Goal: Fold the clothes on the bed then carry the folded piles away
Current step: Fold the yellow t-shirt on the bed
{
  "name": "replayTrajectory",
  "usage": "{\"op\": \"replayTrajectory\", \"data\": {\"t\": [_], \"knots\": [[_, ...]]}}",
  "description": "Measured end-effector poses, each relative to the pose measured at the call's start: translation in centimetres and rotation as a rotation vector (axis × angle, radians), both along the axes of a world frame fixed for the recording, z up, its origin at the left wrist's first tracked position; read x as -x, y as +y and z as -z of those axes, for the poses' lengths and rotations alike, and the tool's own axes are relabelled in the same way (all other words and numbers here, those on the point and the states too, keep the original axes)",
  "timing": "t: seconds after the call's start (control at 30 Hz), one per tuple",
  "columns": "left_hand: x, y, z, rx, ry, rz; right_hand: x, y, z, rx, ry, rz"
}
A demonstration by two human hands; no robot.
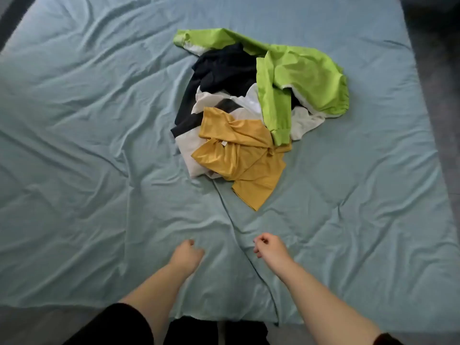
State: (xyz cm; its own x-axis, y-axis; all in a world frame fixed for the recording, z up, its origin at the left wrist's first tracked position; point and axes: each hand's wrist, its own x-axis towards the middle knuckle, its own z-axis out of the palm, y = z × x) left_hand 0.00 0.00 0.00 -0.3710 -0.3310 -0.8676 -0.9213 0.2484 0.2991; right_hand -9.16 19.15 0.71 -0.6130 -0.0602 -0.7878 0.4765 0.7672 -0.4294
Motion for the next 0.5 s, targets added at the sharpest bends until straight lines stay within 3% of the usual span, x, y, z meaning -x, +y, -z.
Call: {"op": "replayTrajectory", "data": {"t": [0.07, 0.2, 0.37, 0.5], "knots": [[2.2, 0.4, 2.2, -0.044, -0.048, -0.109, 2.0, -0.9, 2.4, -0.028, 0.015, 0.018], [7.5, 1.7, 5.7, -0.049, -0.221, -0.272, 6.2, -3.3, 7.2, 0.004, 0.036, 0.257], [11.6, 3.0, 10.5, 0.059, -0.401, -0.379, 11.1, -5.5, 11.3, -0.037, 0.287, 0.513], [12.9, 3.2, 13.3, 0.092, -0.452, -0.485, 14.6, -6.7, 13.0, 0.003, 0.372, 0.588]]}}
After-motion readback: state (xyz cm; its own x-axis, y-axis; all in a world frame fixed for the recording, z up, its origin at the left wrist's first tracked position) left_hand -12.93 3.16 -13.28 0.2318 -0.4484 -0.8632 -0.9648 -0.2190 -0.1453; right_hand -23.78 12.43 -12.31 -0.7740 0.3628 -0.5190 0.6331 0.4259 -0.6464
